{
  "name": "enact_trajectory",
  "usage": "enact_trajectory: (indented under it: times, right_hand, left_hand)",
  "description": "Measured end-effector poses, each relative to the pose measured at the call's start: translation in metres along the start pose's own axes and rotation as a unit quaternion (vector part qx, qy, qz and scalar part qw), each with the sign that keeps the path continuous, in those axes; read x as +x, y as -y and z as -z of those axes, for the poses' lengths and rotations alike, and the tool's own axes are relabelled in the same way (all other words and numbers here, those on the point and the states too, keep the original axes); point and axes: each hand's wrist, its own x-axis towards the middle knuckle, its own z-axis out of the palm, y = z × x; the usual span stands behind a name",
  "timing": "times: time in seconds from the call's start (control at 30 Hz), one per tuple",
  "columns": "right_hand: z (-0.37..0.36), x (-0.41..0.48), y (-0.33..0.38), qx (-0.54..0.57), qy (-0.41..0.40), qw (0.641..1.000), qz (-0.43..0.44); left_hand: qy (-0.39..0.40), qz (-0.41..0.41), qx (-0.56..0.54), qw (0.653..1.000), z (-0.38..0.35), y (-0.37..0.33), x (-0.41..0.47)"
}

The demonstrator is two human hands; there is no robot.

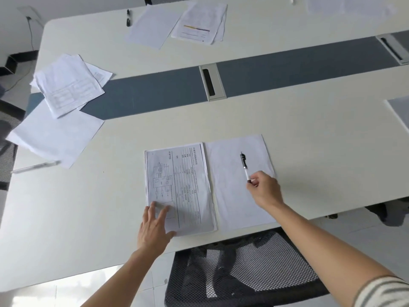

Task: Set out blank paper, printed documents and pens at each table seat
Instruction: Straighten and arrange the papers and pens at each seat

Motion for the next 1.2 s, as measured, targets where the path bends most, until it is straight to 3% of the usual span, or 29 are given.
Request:
enact_trajectory:
  times: [0.33,0.53,0.6,0.7,0.8,1.2]
  right_hand:
    - [-0.035,0.007,0.006,-0.085,0.055,0.995,-0.021]
    - [-0.016,-0.006,0.01,-0.076,0.054,0.996,0.003]
    - [-0.005,-0.019,0.012,-0.039,0.051,0.997,0.034]
    - [0.006,-0.045,0.021,0.029,0.07,0.993,0.092]
    - [0.008,-0.079,0.035,0.094,0.112,0.979,0.142]
    - [-0.055,-0.241,0.108,0.134,0.314,0.91,0.236]
  left_hand:
    - [0.004,0.004,-0.001,1.0,-0.003,0.002,0.002]
    - [-0.006,0.011,-0.033,0.999,0.02,0.004,0.0]
    - [-0.032,0.033,-0.098,0.994,0.036,0.001,-0.008]
    - [-0.073,0.073,-0.293,0.951,0.061,-0.002,-0.036]
    - [-0.116,0.077,-0.419,0.897,0.076,0.002,-0.084]
    - [-0.227,0.176,-0.597,0.749,0.037,0.098,-0.277]
